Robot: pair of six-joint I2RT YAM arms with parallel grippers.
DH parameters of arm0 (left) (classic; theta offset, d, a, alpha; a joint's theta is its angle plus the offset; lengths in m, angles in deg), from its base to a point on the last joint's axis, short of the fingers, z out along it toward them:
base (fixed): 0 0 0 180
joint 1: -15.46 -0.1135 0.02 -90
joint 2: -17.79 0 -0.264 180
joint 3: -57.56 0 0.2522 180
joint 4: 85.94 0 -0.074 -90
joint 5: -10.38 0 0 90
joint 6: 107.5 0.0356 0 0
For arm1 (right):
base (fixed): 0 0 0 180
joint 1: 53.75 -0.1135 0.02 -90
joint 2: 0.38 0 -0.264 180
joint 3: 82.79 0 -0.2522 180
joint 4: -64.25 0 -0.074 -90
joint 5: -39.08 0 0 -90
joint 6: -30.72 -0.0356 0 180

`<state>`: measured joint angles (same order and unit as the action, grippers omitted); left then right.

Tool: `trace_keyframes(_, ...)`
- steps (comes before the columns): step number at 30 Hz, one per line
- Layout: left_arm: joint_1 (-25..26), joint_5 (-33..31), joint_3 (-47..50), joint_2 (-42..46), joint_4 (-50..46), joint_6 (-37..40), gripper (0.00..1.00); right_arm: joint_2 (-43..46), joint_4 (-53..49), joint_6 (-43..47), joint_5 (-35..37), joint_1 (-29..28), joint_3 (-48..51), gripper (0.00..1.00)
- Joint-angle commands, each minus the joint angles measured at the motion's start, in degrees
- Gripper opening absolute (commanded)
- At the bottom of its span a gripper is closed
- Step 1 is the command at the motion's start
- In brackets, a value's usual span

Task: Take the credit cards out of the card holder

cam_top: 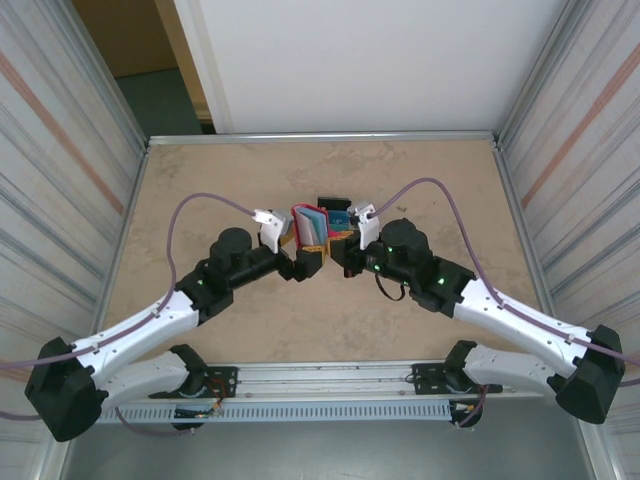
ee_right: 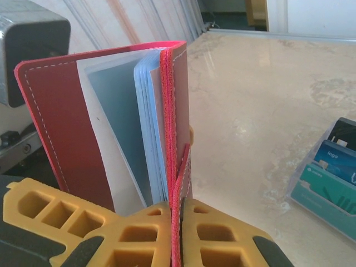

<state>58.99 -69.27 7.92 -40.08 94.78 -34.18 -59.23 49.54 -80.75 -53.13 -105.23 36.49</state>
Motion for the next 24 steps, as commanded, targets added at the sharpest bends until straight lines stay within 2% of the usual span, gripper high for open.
trace_keyframes(1, 0.21, -2.68, -0.66, -0.24, 2.28, 0.53, 0.97, 0.02, 0.25, 1.87, 2.19, -0.81, -2.37, 0.0)
trace_keyframes(12, 0.09, -5.25, 0.19, 0.54, 2.22, -0.33, 0.84, 0.43, 0.04, 1.87, 3.4, -0.98, -2.0, 0.0)
trace_keyframes(18, 0.13, -5.53, 0.99, 1.51, 2.2, -0.76, 0.81, 0.76, 0.06, 1.74, 3.91, -0.99, -1.75, 0.0)
trace_keyframes(21, 0.07, -5.0, 1.28, 1.74, 2.04, -1.06, 0.82, 0.75, -0.03, 1.61, 4.02, -1.01, -1.8, 0.0)
trace_keyframes(24, 0.07, -5.29, 1.73, 2.37, 1.7, -1.4, 0.9, 0.93, -0.37, 1.26, 4.87, -1.06, -1.82, 0.0)
